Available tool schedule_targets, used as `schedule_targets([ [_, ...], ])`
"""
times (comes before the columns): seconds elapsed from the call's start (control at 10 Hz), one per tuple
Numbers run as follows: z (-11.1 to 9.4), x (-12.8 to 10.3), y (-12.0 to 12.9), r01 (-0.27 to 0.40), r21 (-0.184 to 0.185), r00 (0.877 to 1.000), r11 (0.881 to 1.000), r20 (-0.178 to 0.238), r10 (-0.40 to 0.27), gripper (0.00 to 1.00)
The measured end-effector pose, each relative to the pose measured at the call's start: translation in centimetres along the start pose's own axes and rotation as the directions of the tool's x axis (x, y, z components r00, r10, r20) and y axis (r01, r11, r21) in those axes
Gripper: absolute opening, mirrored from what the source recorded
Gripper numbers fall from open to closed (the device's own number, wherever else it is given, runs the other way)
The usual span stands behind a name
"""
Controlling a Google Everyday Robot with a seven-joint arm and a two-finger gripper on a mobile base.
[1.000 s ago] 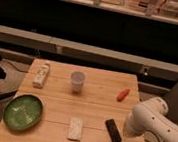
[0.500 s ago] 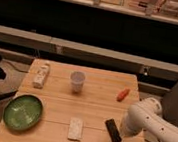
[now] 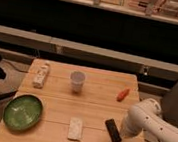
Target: Push the eraser across the table
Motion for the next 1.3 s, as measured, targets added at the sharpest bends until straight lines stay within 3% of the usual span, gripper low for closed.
schedule_targets([
  [0.2,0.0,-1.8,-0.8,0.008,-0.006,1.0,1.0,-0.002,-0.008,0.0],
  [1.3,0.7,-3.3,-2.0,0.022,-0.019,1.0,1.0,-0.001,-0.022,0.0],
])
